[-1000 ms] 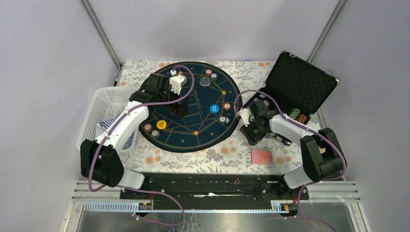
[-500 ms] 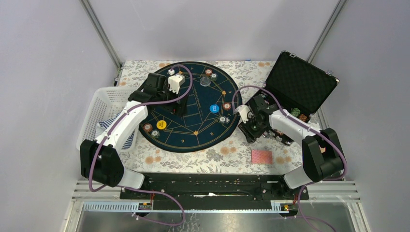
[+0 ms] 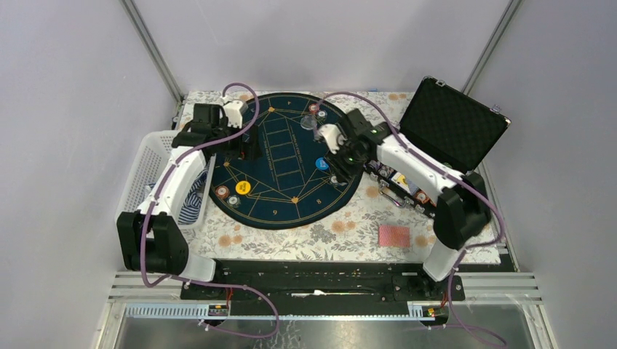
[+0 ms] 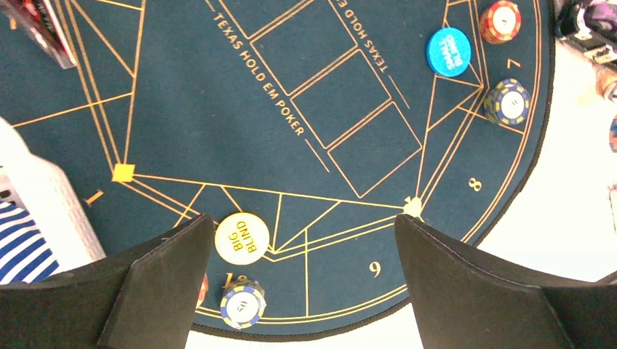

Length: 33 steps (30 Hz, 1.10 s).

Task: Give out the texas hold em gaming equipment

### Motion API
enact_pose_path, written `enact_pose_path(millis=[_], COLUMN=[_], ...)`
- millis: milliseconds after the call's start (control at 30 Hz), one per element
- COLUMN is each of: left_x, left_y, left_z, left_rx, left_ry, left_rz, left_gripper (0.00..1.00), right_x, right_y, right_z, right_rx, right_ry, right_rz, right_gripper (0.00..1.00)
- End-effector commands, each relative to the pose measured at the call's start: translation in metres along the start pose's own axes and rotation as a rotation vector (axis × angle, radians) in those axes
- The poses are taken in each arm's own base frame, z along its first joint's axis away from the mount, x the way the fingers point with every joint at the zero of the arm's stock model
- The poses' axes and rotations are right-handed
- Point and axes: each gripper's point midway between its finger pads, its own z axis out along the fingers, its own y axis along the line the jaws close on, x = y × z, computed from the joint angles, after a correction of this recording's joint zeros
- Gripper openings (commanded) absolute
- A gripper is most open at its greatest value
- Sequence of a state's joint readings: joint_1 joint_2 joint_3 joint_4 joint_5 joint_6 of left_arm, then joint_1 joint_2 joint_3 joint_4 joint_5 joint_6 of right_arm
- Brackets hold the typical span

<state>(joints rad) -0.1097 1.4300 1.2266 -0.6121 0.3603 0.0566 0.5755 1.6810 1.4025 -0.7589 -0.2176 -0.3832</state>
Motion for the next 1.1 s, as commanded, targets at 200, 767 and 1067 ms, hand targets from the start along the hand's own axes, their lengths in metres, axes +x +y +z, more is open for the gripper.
enact_pose_path(millis=[200,767,1067], left_x=[-0.034,-0.048,-0.051], left_y=[0.02,0.042,0.045], left_z=[-0.031,-0.055,-0.056], left_rx=[-0.028,-0.035,-0.039], left_ry=[-0.135,-0.208,-0.215], left_rz=[-0.074,-0.156,-0.16], left_gripper=[0.99,0.99,0.99], right_x=[-0.132,-0.161,-0.153], right_y=[0.013,0.039,0.045], right_z=[0.043,0.138,0.144], right_rx=[0.006,0.018,0.004], right_ry=[-0.092,-0.062,-0.042], right_rz=[-0.105,-0.202,-0.208], right_gripper=[0.02,0.15,0.59])
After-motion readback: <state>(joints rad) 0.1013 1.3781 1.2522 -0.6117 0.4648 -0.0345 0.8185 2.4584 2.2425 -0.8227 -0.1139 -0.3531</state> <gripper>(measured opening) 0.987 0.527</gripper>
